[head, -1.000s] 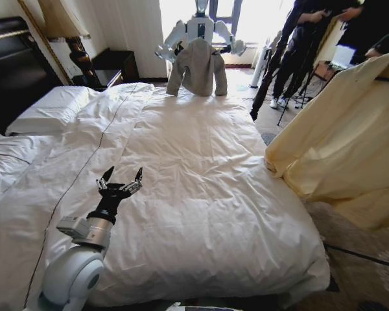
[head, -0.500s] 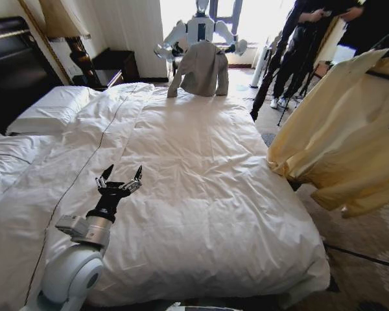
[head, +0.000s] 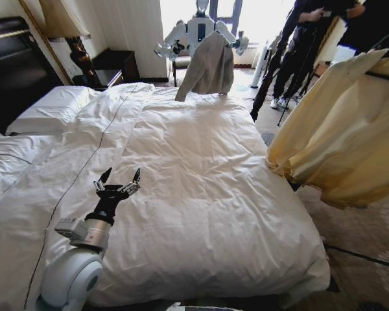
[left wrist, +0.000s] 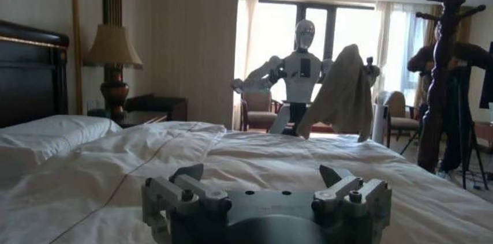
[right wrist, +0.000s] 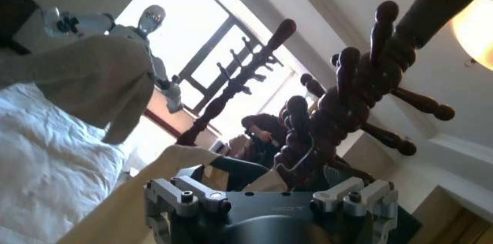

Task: Pick up the clothes from the bed and hang them on the clothes hanger.

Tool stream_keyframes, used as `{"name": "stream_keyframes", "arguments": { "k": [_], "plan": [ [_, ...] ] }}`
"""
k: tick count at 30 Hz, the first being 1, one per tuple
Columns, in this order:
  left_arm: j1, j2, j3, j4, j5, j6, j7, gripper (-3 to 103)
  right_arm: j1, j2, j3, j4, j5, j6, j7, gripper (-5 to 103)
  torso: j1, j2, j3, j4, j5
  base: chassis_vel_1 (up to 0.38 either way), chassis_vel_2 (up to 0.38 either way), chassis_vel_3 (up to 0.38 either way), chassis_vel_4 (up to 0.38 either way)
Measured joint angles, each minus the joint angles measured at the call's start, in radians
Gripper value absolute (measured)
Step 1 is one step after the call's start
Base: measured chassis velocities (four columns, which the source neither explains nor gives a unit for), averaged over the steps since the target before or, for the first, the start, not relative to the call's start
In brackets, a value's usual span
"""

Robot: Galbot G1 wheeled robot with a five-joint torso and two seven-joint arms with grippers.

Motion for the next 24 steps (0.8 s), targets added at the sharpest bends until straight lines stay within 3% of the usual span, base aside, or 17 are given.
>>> {"name": "stream_keyframes", "arguments": {
  "k": [1,4,6,9,11,13,16,18,19,20,23,24],
  "plan": [
    [0.000,0.000,0.000,0.000,0.000,0.000,0.000,100,0.000,0.000,0.000,0.000,0.000,0.000,0.000,100,0.000,0.000,0.000,0.0000,0.0000,0.000,0.000,0.000,0.000],
    [0.001,0.009,-0.070,0.000,-0.042,0.022,-0.031,100,0.031,-0.064,-0.023,0.089,0.210,0.034,0.097,100,0.000,0.000,0.000,0.0003,-0.0003,0.000,0.000,0.000,0.000],
    [0.006,0.010,-0.094,0.000,-0.041,0.023,-0.033,100,0.040,-0.084,-0.032,0.114,0.268,0.044,0.112,100,0.000,0.000,0.000,0.0003,0.0000,0.000,0.000,0.000,0.000],
    [0.028,0.009,-0.153,0.000,-0.037,0.028,-0.046,100,0.066,-0.186,-0.073,0.198,0.428,0.111,0.113,100,0.000,0.000,0.000,0.0004,-0.0003,0.000,0.000,0.000,0.000],
    [0.040,0.000,-0.176,0.000,-0.037,0.035,-0.051,100,0.106,-0.252,-0.133,0.260,0.461,0.134,0.097,100,0.000,0.000,0.000,-0.0001,-0.0006,0.000,0.000,0.000,0.000],
    [0.045,-0.003,-0.181,0.000,-0.037,0.039,-0.051,100,0.127,-0.275,-0.164,0.279,0.460,0.145,0.089,100,0.000,0.000,0.000,-0.0001,-0.0006,0.000,0.000,0.000,0.000],
    [0.078,-0.028,-0.196,0.000,-0.016,0.046,-0.047,100,0.250,-0.444,-0.402,0.382,0.367,0.209,0.039,100,0.000,0.000,0.000,0.0002,0.0003,0.000,0.000,0.000,0.000],
    [0.085,-0.034,-0.197,0.000,-0.010,0.045,-0.045,100,0.271,-0.483,-0.459,0.402,0.336,0.220,0.030,100,0.000,0.000,0.000,0.0000,0.0006,0.000,0.000,0.000,0.000],
    [0.099,-0.047,-0.197,0.000,0.000,0.042,-0.041,100,0.310,-0.556,-0.577,0.431,0.247,0.244,0.008,100,0.000,0.000,0.000,-0.0002,0.0006,0.000,0.000,0.000,0.000],
    [0.099,-0.047,-0.197,0.000,0.000,0.042,-0.041,100,0.310,-0.556,-0.577,0.431,0.247,0.244,0.008,100,0.000,0.000,0.000,-0.0002,0.0006,0.000,0.000,0.000,0.000],
    [0.130,-0.087,-0.196,0.000,0.021,0.033,-0.026,100,0.389,-0.642,-0.810,0.436,0.027,0.306,-0.016,100,0.000,0.000,0.000,0.0002,0.0001,0.000,0.000,0.000,0.000],
    [0.130,-0.087,-0.196,0.000,0.021,0.033,-0.026,100,0.389,-0.642,-0.810,0.436,0.027,0.306,-0.016,100,0.000,0.000,0.000,0.0002,0.0001,0.000,0.000,0.000,0.000]
  ]
}}
